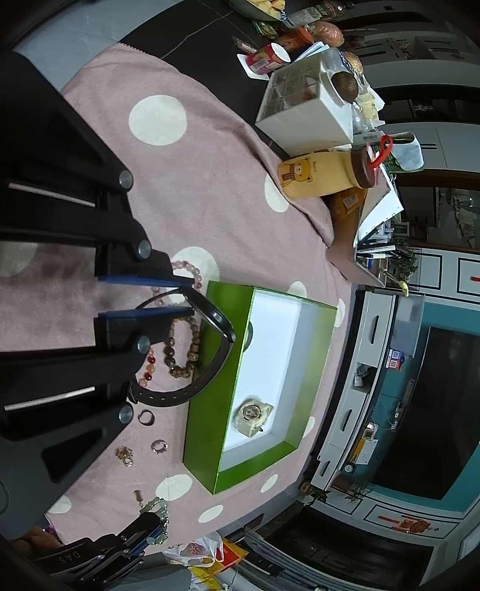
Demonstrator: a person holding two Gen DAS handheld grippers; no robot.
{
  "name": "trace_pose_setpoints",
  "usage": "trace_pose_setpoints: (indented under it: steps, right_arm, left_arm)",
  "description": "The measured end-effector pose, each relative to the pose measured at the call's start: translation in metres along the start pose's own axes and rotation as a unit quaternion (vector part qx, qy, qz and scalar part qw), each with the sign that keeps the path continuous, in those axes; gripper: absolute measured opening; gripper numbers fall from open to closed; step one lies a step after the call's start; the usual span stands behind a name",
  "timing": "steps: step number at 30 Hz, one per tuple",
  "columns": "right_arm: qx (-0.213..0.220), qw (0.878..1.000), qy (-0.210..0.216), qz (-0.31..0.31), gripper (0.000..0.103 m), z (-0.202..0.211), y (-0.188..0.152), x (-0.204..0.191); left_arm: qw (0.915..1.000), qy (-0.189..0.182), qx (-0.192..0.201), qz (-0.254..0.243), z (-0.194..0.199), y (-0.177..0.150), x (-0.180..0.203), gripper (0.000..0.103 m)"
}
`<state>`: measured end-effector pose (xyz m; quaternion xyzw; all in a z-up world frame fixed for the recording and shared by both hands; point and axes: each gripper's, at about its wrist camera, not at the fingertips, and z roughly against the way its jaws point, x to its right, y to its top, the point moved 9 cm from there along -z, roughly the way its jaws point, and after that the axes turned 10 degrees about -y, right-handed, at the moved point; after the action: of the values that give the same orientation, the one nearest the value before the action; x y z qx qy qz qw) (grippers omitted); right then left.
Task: Organize jewelry
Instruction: 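Carry the black watch and jade pendant into the green box and release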
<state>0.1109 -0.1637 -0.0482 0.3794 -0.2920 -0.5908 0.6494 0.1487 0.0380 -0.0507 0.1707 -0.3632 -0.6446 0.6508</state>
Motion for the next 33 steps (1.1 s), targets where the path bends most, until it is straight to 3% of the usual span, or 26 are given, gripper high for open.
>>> trace_pose_setpoints:
  steps: [33]
  right_arm:
    - [0.029, 1.000, -0.006, -0.003, 0.009, -0.024, 0.057, 0.011]
  left_arm:
    - [0.9995, -0.006, 0.017, -0.028, -0.022, 0.060, 0.019, 0.010]
